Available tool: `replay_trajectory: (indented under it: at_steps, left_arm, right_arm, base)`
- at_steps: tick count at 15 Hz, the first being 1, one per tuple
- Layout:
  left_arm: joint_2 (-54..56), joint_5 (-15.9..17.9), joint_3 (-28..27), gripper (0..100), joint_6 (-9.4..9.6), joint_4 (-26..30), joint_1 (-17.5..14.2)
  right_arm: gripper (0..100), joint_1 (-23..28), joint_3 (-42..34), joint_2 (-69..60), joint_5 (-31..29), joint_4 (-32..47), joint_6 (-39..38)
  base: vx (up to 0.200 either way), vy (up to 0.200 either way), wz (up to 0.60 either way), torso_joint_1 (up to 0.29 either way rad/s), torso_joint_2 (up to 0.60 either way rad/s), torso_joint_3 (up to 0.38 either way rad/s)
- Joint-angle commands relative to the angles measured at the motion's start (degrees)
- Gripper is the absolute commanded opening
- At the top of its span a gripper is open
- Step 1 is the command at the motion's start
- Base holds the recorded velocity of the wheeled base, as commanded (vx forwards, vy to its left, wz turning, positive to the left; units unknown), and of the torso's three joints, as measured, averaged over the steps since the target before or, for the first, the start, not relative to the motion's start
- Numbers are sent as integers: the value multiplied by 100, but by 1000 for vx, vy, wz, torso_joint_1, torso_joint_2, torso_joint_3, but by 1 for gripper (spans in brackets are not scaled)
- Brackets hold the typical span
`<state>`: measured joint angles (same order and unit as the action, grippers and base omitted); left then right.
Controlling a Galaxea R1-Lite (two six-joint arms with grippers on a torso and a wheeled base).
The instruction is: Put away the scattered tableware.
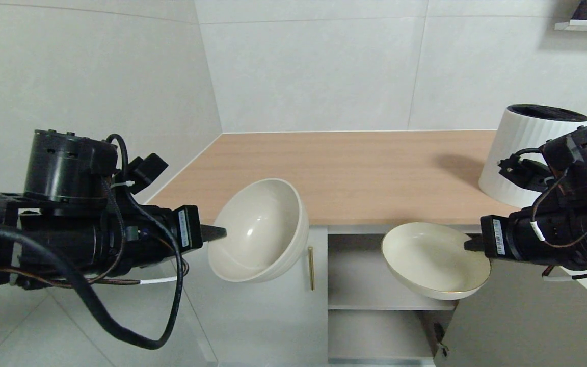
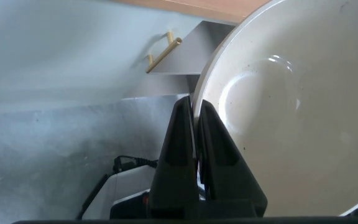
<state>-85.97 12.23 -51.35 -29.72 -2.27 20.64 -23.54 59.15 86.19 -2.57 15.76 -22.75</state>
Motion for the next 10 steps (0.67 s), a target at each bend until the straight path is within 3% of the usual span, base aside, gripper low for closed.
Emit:
replay_trajectory:
  at_steps: [1, 4, 10]
  left_arm:
    - [-131, -1, 2, 0, 28, -2, 2]
    - [-245, -1, -7, 0, 63, -2, 2]
    - [-271, -1, -7, 0, 63, -2, 2]
  right_arm:
    - [0, 7, 0, 100, -6, -12, -2]
    - [0, 7, 0, 126, -15, -47, -2]
    - [0, 7, 0, 153, -15, -56, -2]
  base:
    - [0, 0, 0, 0, 0, 0]
    - [0, 0, 0, -68, 168, 98]
    - [0, 0, 0, -168, 446, 274]
